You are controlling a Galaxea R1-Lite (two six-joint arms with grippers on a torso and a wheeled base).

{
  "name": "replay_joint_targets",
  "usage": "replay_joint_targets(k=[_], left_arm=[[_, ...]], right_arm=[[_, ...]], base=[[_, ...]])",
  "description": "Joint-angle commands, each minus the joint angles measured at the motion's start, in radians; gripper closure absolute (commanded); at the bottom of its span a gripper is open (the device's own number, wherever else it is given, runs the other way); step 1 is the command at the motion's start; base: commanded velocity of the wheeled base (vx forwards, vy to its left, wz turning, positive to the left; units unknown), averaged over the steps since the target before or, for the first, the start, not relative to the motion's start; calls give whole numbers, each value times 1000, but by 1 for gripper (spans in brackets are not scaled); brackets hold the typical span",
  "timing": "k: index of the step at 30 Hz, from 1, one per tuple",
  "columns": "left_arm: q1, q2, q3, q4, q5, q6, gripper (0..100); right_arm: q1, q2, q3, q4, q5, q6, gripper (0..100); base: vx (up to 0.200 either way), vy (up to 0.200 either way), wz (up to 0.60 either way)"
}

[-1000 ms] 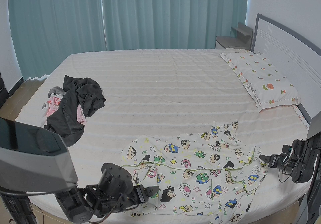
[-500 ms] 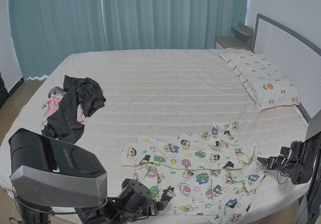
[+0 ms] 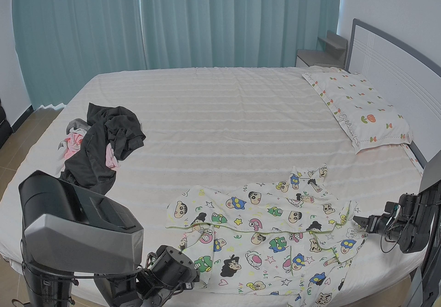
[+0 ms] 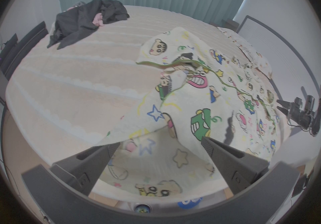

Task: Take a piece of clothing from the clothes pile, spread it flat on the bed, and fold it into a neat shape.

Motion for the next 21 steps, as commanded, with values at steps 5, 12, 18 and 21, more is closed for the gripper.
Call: replay_joint_targets(k=[5, 12, 18, 21], left_arm=[[113, 4, 19, -2, 56, -2, 0], [171, -16, 73, -9, 58, -5, 0], [203, -57, 102, -38, 36, -4, 0], [196, -125, 96, -59, -17, 6, 0]], right_arm=[[0, 3, 8, -18, 2, 0, 0], [0, 1, 8, -18, 2, -2, 0], [0, -3, 12, -18, 2, -2, 0], [0, -3, 12, -18, 2, -2, 0]], base=[[0, 0, 0], [0, 0, 0], [0, 0, 0], [0, 0, 0]])
